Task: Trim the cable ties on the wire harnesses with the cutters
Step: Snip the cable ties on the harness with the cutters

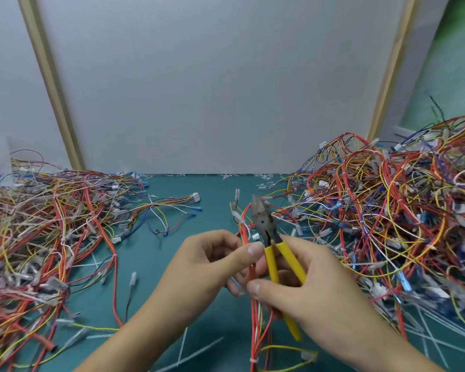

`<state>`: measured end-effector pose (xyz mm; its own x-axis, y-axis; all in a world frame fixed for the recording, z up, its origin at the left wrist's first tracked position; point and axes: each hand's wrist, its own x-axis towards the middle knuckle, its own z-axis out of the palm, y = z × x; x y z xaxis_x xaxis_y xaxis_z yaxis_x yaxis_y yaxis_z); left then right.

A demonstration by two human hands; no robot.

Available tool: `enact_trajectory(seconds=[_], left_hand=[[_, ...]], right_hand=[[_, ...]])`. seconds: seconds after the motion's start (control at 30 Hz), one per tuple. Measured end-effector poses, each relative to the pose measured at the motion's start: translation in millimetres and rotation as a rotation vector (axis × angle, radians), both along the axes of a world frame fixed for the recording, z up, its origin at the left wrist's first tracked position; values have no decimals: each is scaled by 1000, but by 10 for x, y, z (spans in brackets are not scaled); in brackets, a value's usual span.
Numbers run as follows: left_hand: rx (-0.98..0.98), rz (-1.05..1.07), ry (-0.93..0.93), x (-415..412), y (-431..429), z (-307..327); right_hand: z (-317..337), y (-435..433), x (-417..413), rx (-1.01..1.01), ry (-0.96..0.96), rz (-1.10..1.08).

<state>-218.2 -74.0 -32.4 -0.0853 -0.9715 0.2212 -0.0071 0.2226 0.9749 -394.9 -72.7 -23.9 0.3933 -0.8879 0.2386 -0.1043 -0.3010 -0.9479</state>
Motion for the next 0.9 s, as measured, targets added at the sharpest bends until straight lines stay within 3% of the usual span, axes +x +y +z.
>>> enact_trajectory(seconds=[0.17,0.37,0.57,0.77,0.9], left_hand=[[104,22,42,75,-46,-28],[141,103,126,64,-57,-31],[89,91,-2,11,-66,-76],[33,162,-321,47,-62,-105],[77,99,-184,67,-76,-91]], right_hand=[[-46,-20,5,-11,3,-26],[-57,-130,-33,-164,-55,-260],[-166,-166,13,-188,77,-200],[-214,-200,17,-186,45,-186],[-241,-222,43,-173,25,-215]])
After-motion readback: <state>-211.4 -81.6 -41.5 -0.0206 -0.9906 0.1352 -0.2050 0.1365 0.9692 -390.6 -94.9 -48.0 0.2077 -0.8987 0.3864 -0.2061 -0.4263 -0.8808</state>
